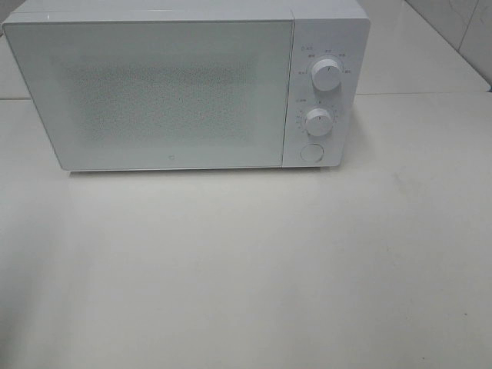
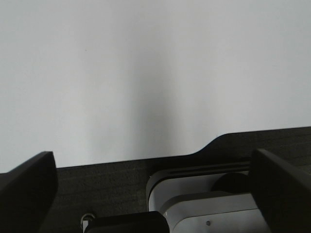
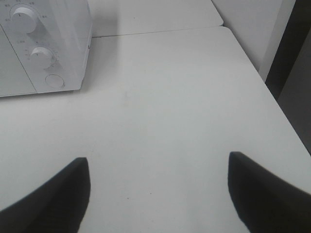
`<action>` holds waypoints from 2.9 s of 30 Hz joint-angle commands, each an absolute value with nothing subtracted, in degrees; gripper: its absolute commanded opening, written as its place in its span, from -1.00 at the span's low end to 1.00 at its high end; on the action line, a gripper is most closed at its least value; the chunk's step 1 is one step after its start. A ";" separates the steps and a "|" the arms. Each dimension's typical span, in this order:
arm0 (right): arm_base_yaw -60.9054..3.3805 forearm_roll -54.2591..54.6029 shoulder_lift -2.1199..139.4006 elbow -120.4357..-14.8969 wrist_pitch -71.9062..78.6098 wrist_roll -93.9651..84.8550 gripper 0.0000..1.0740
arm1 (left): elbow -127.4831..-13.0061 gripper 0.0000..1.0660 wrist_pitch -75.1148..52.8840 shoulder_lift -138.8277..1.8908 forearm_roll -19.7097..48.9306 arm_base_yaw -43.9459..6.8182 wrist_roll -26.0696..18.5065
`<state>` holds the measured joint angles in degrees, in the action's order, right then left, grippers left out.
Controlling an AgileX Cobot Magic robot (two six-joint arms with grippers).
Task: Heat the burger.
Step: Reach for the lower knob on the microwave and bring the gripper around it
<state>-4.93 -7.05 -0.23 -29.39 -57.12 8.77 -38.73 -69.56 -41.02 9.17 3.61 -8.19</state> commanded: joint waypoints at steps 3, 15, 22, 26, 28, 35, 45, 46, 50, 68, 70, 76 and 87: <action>-4.58 -7.45 -1.60 -29.45 -57.12 8.82 0.41 | -33.92 0.87 -68.47 -31.97 9.40 3.95 -11.12; -4.58 -7.45 -1.60 -29.45 -57.12 8.82 0.41 | -28.65 0.87 -59.76 -16.44 10.26 3.95 -10.66; -4.58 -7.51 -1.60 -29.45 -57.12 8.82 0.41 | -28.88 0.87 -59.76 -11.57 10.08 3.95 -10.66; -4.58 -7.51 -1.60 -29.45 -57.12 8.82 0.41 | -28.88 0.87 -59.76 -10.43 10.14 3.95 -10.66; -4.58 -7.39 -1.60 -29.45 -57.12 8.82 0.41 | -28.88 0.87 -59.76 -7.68 10.14 3.95 -10.71; -4.58 -7.39 -1.60 -29.45 -57.12 8.82 0.41 | -28.88 0.87 -59.76 0.52 9.40 3.95 -10.60; -4.58 -7.45 -1.09 -29.45 -57.12 8.82 0.41 | -28.88 0.87 -59.76 1.55 9.80 3.95 -10.43; -4.58 -7.45 -1.09 -29.45 -57.12 8.82 0.41 | -28.88 0.87 -59.76 1.55 9.80 3.95 -10.43; -4.58 -7.45 -1.09 -29.45 -57.12 8.82 0.41 | -28.88 0.87 -59.76 1.49 9.68 3.95 -10.49; -4.58 -7.45 -1.09 -29.45 -57.12 8.82 0.40 | -28.88 0.87 -59.76 1.49 9.68 3.95 -10.71; -4.58 -7.45 -1.09 -29.45 -57.12 8.82 0.40 | -28.88 0.87 -59.76 1.49 9.68 3.95 -10.71; -4.58 -7.51 -1.09 -29.45 -57.12 8.82 0.40 | -28.88 0.87 -59.76 1.49 9.68 3.95 -10.71; -4.58 -9.11 2.35 -31.05 -52.94 8.82 0.40 | -28.88 0.87 -59.76 1.49 9.68 3.95 -10.71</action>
<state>-4.93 -8.42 1.49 -30.54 -54.89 8.77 -28.93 -60.39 0.29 9.22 3.61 -10.71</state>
